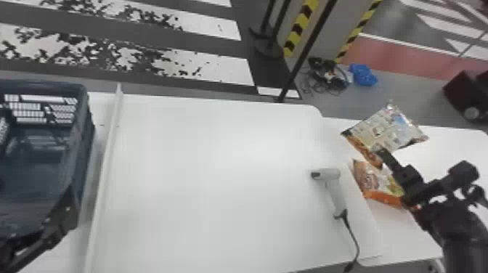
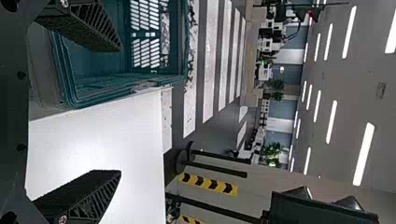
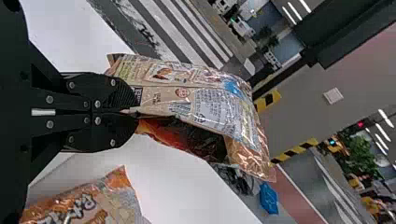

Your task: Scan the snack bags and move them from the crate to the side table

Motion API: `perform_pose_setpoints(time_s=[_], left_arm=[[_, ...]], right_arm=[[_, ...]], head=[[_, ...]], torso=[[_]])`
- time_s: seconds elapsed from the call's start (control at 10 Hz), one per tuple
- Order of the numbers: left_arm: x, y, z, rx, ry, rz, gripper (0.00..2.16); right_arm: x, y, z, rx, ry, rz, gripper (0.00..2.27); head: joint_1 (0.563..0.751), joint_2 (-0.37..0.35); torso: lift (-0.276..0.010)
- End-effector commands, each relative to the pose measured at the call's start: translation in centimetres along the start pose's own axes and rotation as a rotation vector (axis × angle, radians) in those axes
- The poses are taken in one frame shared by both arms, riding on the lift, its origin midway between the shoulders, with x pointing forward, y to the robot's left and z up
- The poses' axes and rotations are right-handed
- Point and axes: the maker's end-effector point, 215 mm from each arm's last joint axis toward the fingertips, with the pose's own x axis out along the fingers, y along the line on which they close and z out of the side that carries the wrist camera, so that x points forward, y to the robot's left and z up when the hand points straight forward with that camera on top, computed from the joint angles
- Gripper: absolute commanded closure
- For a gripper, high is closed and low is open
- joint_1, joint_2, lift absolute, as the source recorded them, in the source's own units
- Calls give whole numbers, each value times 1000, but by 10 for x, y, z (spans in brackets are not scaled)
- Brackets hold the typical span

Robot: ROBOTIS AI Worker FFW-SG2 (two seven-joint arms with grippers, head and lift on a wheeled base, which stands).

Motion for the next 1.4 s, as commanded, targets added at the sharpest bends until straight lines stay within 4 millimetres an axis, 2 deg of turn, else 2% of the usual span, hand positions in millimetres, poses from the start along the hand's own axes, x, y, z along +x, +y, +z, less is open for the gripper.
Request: perform_pose_setpoints(time_s=[0.0, 0.1, 0.2, 0.4, 0.5, 0.6, 0.7, 0.8, 0.9, 1.0, 1.2, 1.3], left_arm=[[-2, -2, 1, -2, -5, -2, 63], [-4, -3, 2, -1, -11, -4, 63], [-4, -3, 1, -3, -10, -3, 63], [-4, -6, 0, -5, -11, -4, 63], [-4, -10, 2, 5, -18, -10, 63], [-4, -12, 1, 7, -18, -13, 63], [-4, -12, -1, 14, -13, -14, 63], [-4, -12, -2, 15, -11, -13, 63], [-3, -13, -2, 15, -11, -15, 63], [-3, -15, -1, 12, -14, -18, 63], [0, -22, 1, 26, -18, -21, 63], [0, -25, -1, 19, -16, -26, 63]], right_arm=[[3, -43, 18, 35, -53, -81, 2240], [2, -68, 24, 44, -74, -165, 2236], [1, -83, 31, 20, -112, -252, 2169], [5, -90, 2, -32, -59, -320, 2169], [5, -93, -8, -59, -34, -339, 2054], [8, -92, -18, -81, -12, -351, 1646], [7, -94, -28, -104, 9, -367, 211], [4, -97, -29, -108, 12, -370, -1], [-5, -98, -31, -131, 9, -376, 16], [-14, -90, -27, -176, -20, -376, 46], [-37, -61, -23, -250, -69, -335, 46], [-54, -34, -26, -314, -86, -288, 46]], head=[[695, -350], [695, -350], [695, -350], [695, -350], [695, -350], [695, -350], [695, -350], [695, -350], [695, -350], [695, -350], [695, -350], [695, -350]], torso=[[-87], [-87], [-87], [-87], [-87], [-87], [-87], [-87], [-87], [-87], [-87], [-87]])
